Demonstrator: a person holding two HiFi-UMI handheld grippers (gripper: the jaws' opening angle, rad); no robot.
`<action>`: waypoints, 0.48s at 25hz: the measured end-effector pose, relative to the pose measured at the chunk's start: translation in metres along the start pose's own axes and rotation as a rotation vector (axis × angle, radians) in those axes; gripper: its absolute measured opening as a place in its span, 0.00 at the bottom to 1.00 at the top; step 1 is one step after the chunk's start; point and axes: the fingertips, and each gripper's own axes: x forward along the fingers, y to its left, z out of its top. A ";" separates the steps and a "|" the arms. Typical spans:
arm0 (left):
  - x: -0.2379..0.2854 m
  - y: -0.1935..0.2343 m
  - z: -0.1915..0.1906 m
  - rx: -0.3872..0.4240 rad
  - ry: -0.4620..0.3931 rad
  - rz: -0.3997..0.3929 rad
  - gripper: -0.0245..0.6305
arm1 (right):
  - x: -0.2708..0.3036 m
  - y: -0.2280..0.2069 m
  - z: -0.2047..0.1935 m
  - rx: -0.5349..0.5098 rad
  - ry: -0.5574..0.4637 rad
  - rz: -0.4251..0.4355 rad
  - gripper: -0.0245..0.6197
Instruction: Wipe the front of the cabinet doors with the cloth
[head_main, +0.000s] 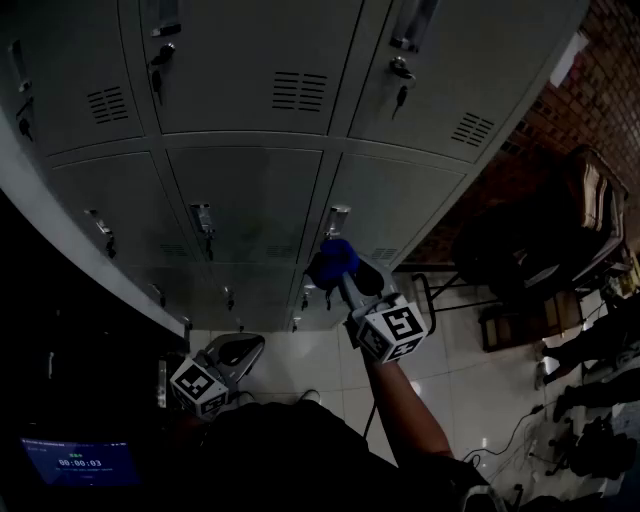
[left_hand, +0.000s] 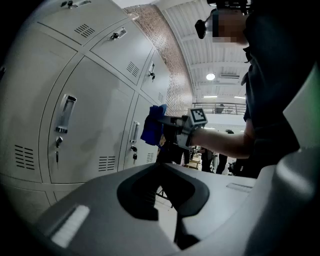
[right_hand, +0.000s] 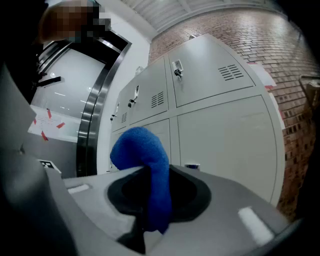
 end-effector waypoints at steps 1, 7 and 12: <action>-0.001 0.000 -0.001 -0.002 -0.001 0.001 0.04 | 0.005 -0.007 0.008 -0.009 0.003 -0.009 0.16; -0.006 0.006 -0.006 -0.013 0.005 0.008 0.04 | 0.036 -0.043 0.059 -0.073 0.018 -0.049 0.16; -0.009 0.009 -0.005 -0.024 0.000 0.019 0.04 | 0.054 -0.056 0.089 -0.114 0.014 -0.061 0.16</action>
